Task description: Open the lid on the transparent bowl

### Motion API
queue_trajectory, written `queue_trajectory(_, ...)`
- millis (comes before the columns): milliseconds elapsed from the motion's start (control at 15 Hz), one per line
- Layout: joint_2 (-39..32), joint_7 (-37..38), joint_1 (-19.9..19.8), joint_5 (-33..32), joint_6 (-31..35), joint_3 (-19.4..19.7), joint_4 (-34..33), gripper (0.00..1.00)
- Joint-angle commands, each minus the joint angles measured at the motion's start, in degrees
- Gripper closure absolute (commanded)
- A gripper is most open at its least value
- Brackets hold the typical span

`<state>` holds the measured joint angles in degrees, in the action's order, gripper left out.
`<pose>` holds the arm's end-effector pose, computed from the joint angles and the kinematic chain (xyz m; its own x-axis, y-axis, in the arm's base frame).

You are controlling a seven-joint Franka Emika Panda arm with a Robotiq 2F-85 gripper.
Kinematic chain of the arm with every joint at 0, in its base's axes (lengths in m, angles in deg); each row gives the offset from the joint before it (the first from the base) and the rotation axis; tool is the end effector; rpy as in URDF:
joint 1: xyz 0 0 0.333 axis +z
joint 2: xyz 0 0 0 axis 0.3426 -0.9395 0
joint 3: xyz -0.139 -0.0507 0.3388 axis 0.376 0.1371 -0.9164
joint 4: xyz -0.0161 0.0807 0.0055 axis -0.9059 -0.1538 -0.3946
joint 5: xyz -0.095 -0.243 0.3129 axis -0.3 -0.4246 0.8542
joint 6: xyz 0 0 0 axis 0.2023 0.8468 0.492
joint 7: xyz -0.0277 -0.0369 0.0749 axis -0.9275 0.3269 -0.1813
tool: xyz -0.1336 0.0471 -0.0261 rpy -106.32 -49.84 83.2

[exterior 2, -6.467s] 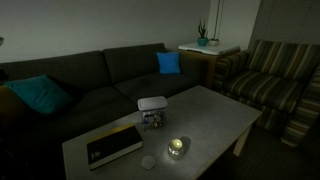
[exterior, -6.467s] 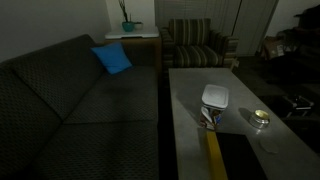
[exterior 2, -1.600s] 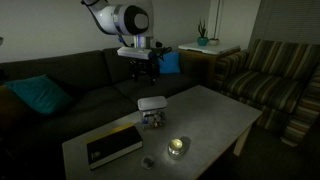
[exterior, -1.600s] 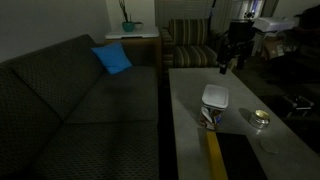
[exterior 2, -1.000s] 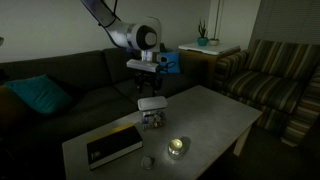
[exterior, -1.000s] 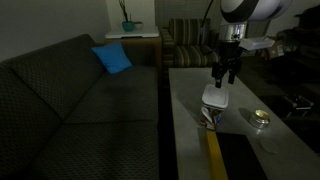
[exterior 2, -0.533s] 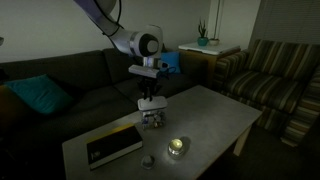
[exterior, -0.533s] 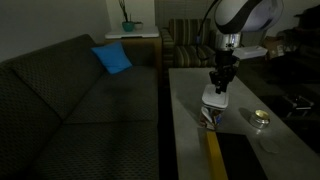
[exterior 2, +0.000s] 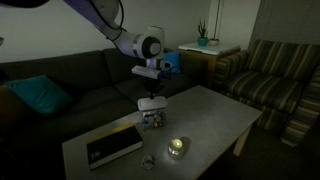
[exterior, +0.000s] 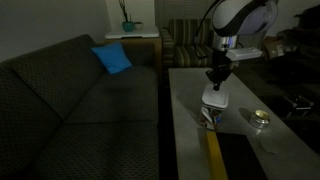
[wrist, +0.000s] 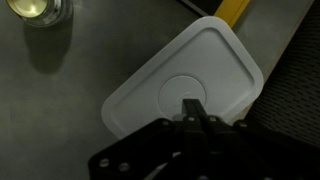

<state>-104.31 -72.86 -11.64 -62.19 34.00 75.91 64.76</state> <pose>0.8048 0.1538 -0.0192 0.9636 0.2551 -0.0799 0.2521 -0.9666 -0.0467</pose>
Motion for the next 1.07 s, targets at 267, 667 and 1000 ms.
queue_trajectory(267, -3.4, 1.7, 0.0, 1.2, 0.9, 0.5, -3.8, 1.0)
queue_trajectory(667, -3.9, 2.5, -0.1, 2.1, 1.0, 0.6, -2.6, 1.0)
queue_trajectory(1000, -3.8, 4.8, 0.4, 1.9, 1.6, 1.3, -0.6, 1.0)
